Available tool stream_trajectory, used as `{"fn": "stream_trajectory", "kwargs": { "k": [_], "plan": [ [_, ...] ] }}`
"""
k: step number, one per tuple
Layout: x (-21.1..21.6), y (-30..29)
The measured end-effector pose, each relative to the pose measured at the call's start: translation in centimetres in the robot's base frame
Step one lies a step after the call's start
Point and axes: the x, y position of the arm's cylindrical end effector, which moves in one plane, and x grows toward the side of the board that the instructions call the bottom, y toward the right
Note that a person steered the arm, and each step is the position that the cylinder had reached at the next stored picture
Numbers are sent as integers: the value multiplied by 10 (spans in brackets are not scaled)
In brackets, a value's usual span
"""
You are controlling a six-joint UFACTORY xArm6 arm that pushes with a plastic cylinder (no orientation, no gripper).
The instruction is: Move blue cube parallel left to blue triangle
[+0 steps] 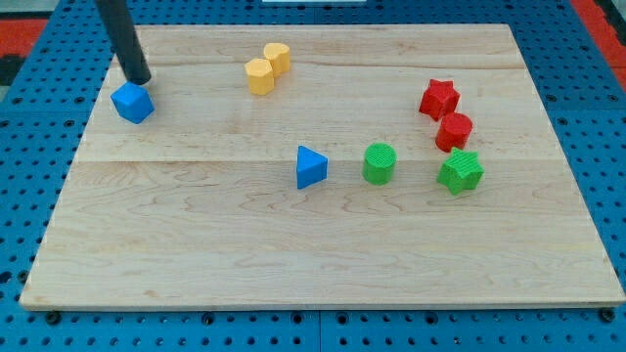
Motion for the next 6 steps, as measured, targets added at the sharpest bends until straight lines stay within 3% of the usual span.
{"fn": "stream_trajectory", "kwargs": {
  "k": [1,3,5,6],
  "plan": [
    [43,0],
    [65,-64],
    [89,100],
    [112,134]
  ]
}}
